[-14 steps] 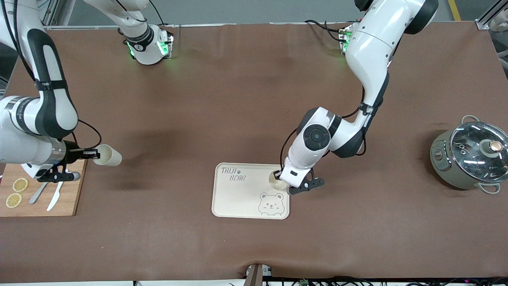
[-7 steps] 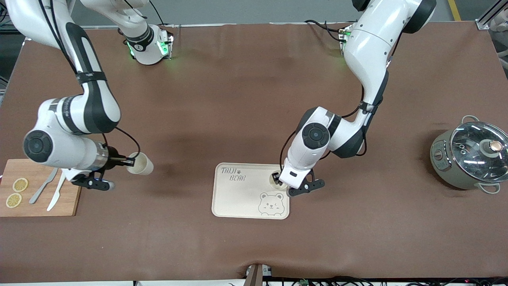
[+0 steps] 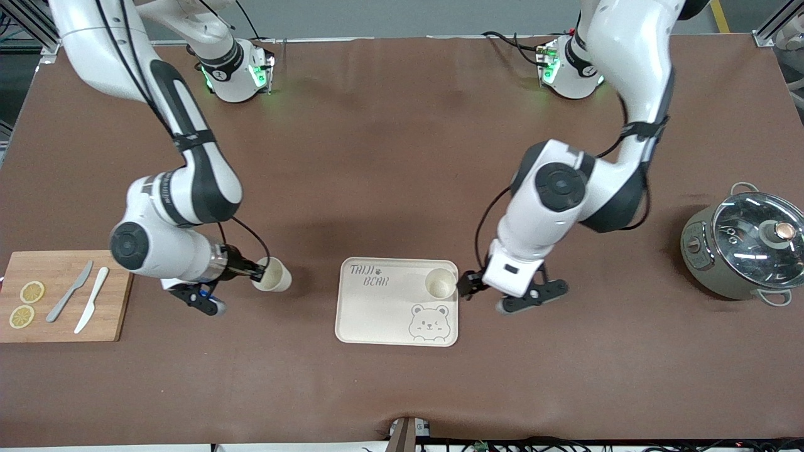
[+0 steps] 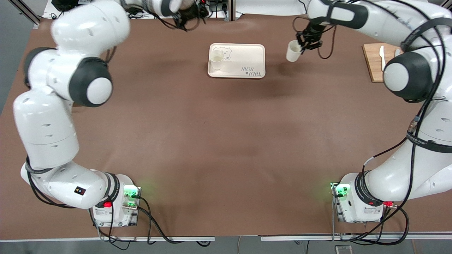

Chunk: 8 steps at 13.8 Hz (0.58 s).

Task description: Place white IKEA cup upright on tray with both arms

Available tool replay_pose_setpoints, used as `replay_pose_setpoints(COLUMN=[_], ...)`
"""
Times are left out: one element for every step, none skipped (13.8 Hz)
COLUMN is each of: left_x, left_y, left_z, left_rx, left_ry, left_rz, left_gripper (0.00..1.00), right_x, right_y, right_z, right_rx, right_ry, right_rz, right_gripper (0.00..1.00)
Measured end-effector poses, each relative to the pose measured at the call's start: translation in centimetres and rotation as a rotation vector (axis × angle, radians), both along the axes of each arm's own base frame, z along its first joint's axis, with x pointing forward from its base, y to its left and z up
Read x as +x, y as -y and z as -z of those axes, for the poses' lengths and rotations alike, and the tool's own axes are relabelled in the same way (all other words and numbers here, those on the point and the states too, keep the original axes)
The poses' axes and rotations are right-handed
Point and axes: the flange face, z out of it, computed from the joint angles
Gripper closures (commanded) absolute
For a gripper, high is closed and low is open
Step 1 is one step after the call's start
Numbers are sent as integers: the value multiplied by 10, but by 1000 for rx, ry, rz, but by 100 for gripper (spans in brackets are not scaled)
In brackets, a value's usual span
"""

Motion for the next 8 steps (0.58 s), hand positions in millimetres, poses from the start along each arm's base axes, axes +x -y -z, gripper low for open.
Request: replay_pose_setpoints(left_x=[3, 4, 4, 3, 1, -3, -9, -15], left_y=[-24, -49, -73, -96, -120, -143, -165, -186], left_z=[-23, -43, -62, -79, -94, -108, -122, -137], left_rx=[16, 31, 45, 59, 73, 88, 102, 113], left_ry=[-3, -7, -12, -22, -38, -59, -80, -91], left_rz=[8, 17, 24, 28, 31, 37, 50, 68], left_gripper=[0, 0, 0, 0, 0, 0, 0, 0], right_x=[0, 0, 0, -1, -1, -1, -2, -3], right_y=[-22, -44, -63, -79, -90, -98, -105, -114], right_z=[4, 7, 9, 12, 15, 19, 22, 27], right_rx=[-5, -7, -7, -6, -3, -1, 3, 5], right_ry=[2, 6, 14, 24, 34, 43, 53, 61], right_rz=[37, 72, 101, 125, 145, 166, 182, 190], right_gripper=[100, 100, 100, 100, 100, 100, 100, 100])
